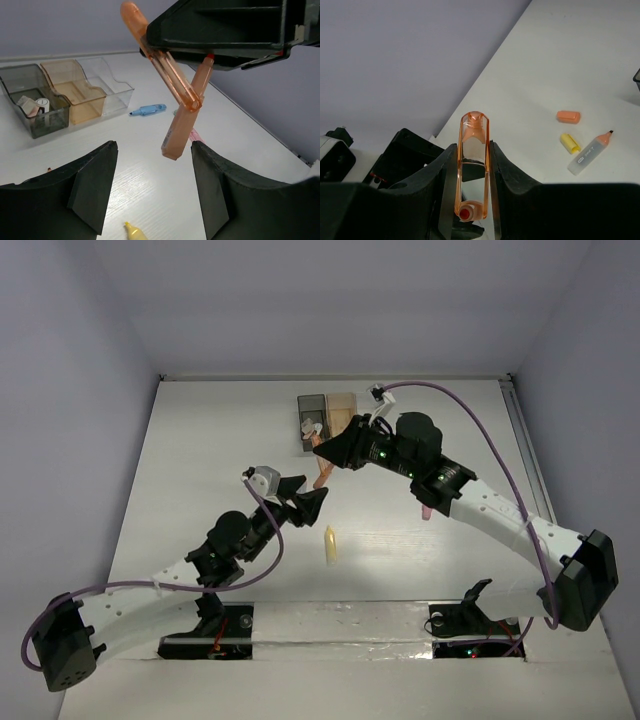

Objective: Sort the stationery into containers
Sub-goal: Pick up the pen from the center of the board.

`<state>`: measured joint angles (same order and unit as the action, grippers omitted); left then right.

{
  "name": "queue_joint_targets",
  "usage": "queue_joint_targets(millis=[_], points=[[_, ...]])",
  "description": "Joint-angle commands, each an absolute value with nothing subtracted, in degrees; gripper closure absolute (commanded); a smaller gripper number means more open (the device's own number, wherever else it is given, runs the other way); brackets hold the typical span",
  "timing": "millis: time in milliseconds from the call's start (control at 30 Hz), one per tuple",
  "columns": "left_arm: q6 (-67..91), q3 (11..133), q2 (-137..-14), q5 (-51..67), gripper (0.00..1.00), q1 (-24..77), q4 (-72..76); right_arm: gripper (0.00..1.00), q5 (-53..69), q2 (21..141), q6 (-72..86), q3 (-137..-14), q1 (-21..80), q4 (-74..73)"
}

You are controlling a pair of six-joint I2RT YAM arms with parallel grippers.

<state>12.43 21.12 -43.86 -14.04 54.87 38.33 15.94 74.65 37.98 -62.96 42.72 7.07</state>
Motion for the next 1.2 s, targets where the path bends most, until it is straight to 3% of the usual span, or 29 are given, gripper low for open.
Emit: queue_joint_targets(millis=[0, 233, 333, 567, 667, 1167], points=[[10.29, 23.99, -44.38, -16.26, 0.43, 56.42, 44.38, 0.98, 16.96, 74.88, 38.76, -64.69, 42.8, 10.99], [9.41, 23.9, -45.0, -17.14, 0.45, 58.18, 46.14, 0.97, 16.79, 75.41, 39.29, -64.34, 42.8, 11.51], [9.4, 24.26, -45.7, -17.14, 0.52, 58.18, 45.97, 0.98, 16.87, 75.5, 39.55, -64.34, 42.8, 11.78], [10.02, 25.22, -45.7, -19.68, 0.9, 58.18, 43.78, 0.97, 16.61, 74.8, 40.08, -63.46, 42.8, 12.3], [11.07, 26.02, -45.62, -23.19, 1.0, 58.18, 41.93, 0.98, 15.91, 73.92, 40.6, -61.88, 42.8, 14.06], [23.46, 27.15, -45.88, -30.32, 1.0, 58.71, 41.23, 0.93, 4.14, 69.61, 40.7, -51.07, 45.26, 27.51]])
